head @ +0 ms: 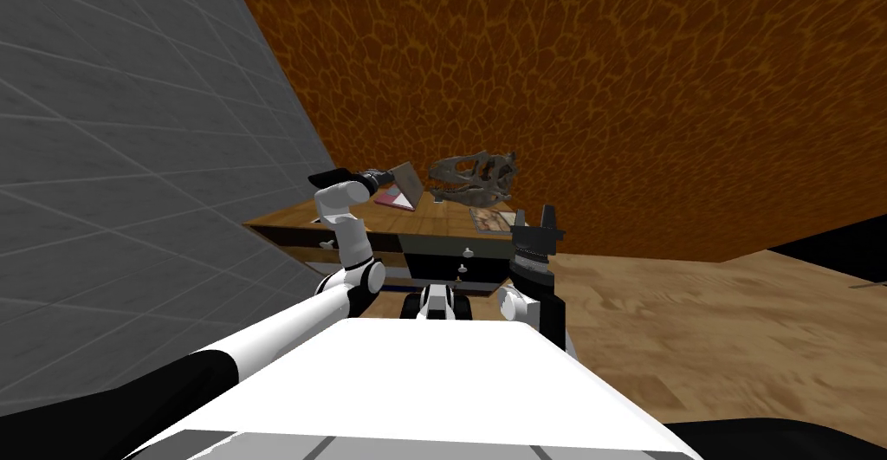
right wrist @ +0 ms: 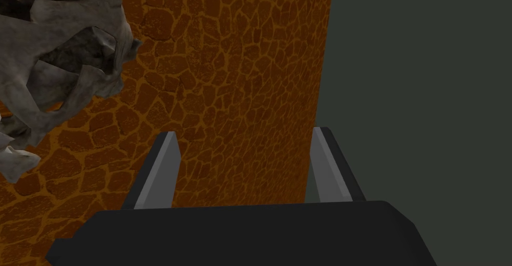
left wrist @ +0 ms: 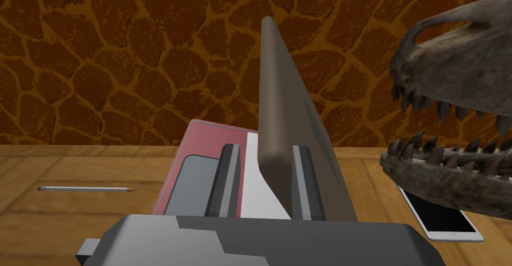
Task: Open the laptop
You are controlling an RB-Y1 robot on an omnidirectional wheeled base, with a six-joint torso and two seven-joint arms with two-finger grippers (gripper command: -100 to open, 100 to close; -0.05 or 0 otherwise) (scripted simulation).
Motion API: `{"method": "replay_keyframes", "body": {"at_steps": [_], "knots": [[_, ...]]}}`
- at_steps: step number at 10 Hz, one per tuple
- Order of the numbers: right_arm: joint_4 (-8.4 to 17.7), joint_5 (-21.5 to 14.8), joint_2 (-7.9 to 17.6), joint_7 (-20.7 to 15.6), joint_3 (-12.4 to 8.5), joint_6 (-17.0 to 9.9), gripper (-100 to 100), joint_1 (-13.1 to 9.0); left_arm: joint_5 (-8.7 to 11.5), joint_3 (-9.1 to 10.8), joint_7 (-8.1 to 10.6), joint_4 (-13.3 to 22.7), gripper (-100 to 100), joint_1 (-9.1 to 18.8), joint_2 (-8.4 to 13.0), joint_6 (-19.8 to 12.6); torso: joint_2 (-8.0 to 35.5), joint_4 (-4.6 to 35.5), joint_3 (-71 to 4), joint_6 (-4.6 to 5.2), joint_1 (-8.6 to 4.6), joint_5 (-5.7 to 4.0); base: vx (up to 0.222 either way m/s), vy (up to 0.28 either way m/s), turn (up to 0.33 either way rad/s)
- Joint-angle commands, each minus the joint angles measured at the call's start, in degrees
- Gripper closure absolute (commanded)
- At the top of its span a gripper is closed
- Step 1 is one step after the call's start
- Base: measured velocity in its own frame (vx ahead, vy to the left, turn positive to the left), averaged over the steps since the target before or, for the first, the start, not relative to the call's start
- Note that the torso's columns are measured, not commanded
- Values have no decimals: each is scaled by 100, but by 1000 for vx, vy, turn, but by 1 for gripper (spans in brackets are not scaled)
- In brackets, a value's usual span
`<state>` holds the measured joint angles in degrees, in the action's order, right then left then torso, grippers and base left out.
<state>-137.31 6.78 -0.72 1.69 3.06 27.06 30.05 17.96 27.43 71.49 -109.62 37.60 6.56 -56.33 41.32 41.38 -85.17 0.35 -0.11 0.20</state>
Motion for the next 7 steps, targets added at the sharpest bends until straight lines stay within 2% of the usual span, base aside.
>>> {"method": "replay_keyframes", "body": {"at_steps": [1,7], "knots": [[0,0,0,0,0,0,0,0,78,4,-35,138,100,-96,-9,-17,1,-4,2,1,-7,0,-5,-7,30],[0,0,0,0,0,0,0,0,89,49,-7,197,100,-141,-43,7,21,18,13,0,-3,-6,-1,2,8]]}}
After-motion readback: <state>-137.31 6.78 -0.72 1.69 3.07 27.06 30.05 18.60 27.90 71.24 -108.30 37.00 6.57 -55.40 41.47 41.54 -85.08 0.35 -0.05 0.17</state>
